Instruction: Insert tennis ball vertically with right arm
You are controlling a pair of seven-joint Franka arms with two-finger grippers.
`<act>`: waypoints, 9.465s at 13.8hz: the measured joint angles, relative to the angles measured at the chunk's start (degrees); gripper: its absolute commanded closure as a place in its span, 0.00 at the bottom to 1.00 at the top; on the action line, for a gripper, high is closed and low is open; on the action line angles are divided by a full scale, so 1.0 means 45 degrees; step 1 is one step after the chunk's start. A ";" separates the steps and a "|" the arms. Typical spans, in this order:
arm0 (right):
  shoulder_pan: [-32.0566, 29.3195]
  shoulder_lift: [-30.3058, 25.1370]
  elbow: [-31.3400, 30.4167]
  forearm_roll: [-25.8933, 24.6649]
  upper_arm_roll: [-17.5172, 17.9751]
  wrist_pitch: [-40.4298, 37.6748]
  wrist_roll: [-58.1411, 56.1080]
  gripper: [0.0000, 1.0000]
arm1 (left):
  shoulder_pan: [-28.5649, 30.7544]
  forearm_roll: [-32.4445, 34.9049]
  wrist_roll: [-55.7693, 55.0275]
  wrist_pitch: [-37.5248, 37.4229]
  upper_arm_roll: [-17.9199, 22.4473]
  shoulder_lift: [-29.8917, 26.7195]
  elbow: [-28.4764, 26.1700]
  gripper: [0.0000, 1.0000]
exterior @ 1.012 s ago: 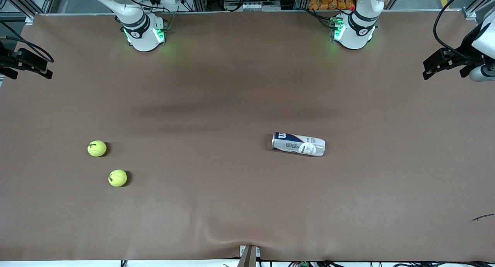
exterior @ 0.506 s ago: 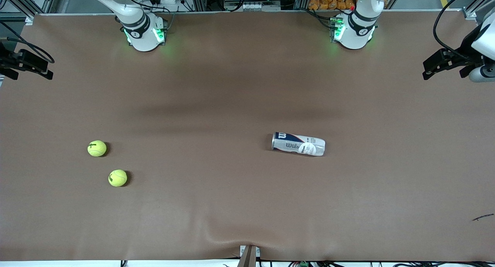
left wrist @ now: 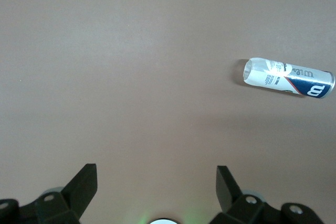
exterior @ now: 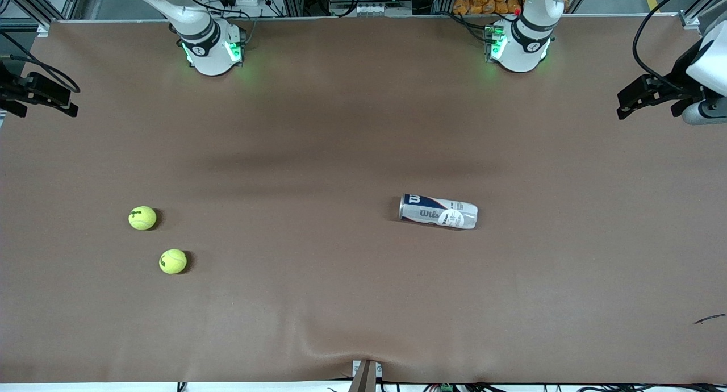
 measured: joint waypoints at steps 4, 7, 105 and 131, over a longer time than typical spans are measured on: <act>-0.0004 0.0000 0.0000 0.0000 -0.0019 -0.0007 0.0000 0.00 | -0.0030 -0.0259 0.0000 0.0000 -0.0091 0.0002 0.0025 0.00; -0.0004 0.0000 0.0000 0.0000 -0.0019 -0.0007 0.0000 0.00 | -0.0034 -0.0272 -0.0001 0.0000 -0.0180 0.0072 0.0025 0.00; -0.1894 0.8394 -0.2844 -0.0032 -0.0174 0.9329 -0.5447 0.47 | -0.7097 0.9871 0.3298 0.5634 -0.4185 1.1644 0.3066 0.27; -0.0551 0.5744 -0.0821 0.6313 0.0419 0.4666 -0.3307 0.69 | -0.6989 1.0806 -0.5261 2.4448 -0.1925 1.4717 0.2944 0.20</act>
